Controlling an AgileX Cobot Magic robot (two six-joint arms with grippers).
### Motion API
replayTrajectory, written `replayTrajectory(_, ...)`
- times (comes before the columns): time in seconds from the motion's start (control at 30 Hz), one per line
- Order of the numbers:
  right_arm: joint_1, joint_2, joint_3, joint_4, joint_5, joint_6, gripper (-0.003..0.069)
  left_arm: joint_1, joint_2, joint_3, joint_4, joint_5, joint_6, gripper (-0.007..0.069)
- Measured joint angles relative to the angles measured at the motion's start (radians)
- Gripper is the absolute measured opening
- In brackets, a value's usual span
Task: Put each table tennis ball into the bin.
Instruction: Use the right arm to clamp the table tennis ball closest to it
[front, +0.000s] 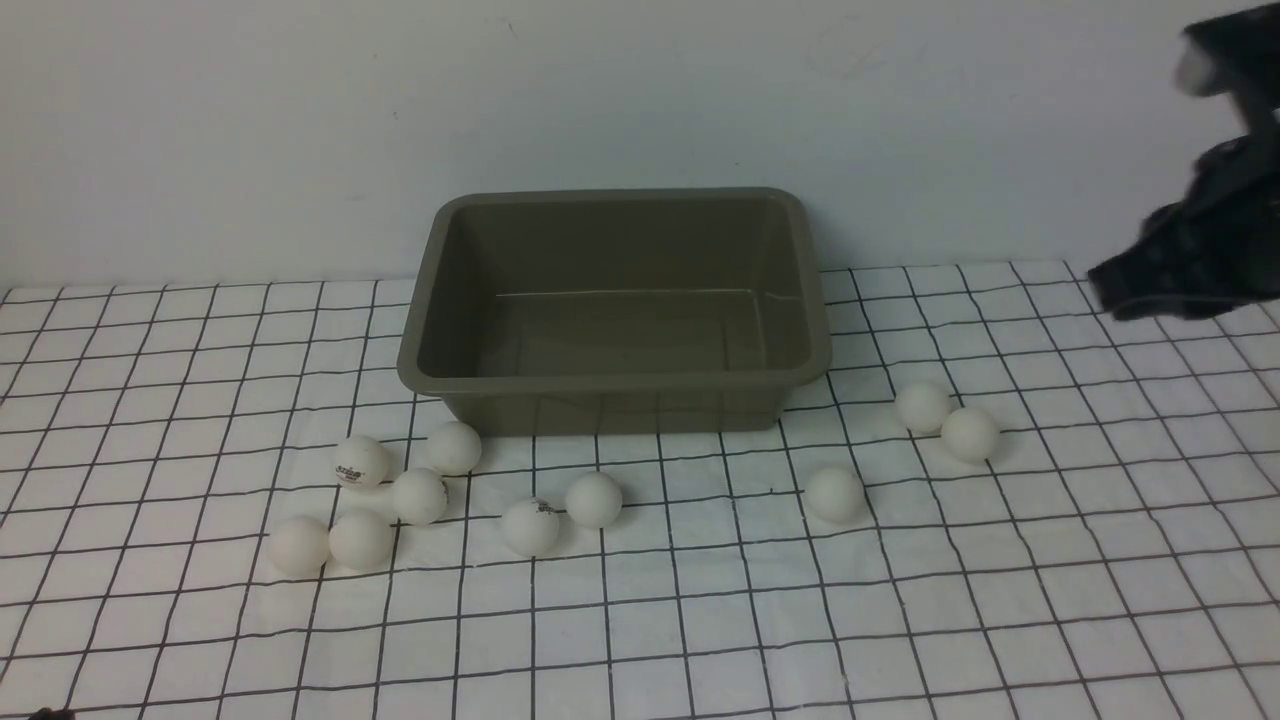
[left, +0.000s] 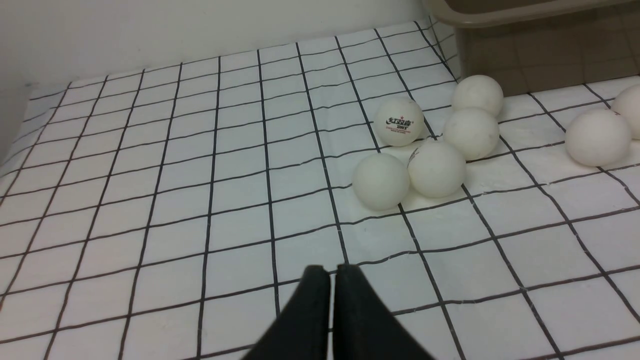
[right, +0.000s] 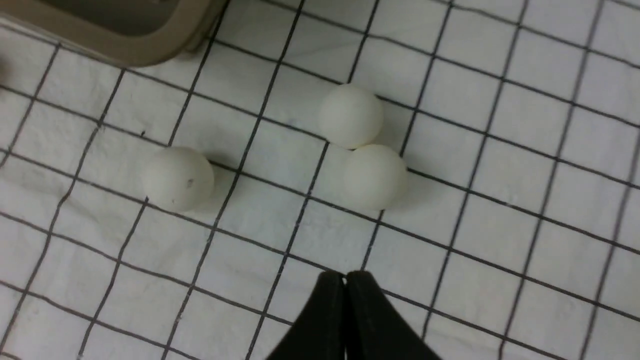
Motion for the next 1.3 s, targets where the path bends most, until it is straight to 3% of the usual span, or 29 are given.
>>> replayTrajectory(0.2, 0.03, 0.212, -0.087, -0.091, 0.002, 0.092, -0.0018, 0.0, 0.0, 0.0, 0.0, 0.0, 0.0, -0.0005)
replayTrajectory(0.33, 0.029, 0.296, -0.165, -0.091, 0.042, 0.108, 0.0019, 0.0, 0.0, 0.0, 0.0, 0.0, 0.0, -0.0005)
replayTrajectory(0.53, 0.029, 0.345, -0.246, -0.075, 0.056, 0.094, 0.0216, 0.0, 0.0, 0.0, 0.0, 0.0, 0.0, -0.0005)
replayTrajectory(0.7, 0.029, 0.372, -0.255, -0.075, 0.057, 0.094, 0.0421, 0.0, 0.0, 0.0, 0.0, 0.0, 0.0, -0.0005)
replayTrajectory(0.8, 0.029, 0.393, -0.255, -0.075, 0.057, 0.094, 0.0482, 0.0, 0.0, 0.0, 0.0, 0.0, 0.0, -0.0005)
replayTrajectory(1.0, 0.029, 0.427, -0.255, -0.075, 0.056, 0.094, 0.053, 0.0, 0.0, 0.0, 0.0, 0.0, 0.0, -0.0005)
replayTrajectory(1.3, 0.029, 0.475, -0.255, -0.086, 0.052, 0.094, 0.0536, 0.0, 0.0, 0.0, 0.0, 0.0, 0.0, -0.0005)
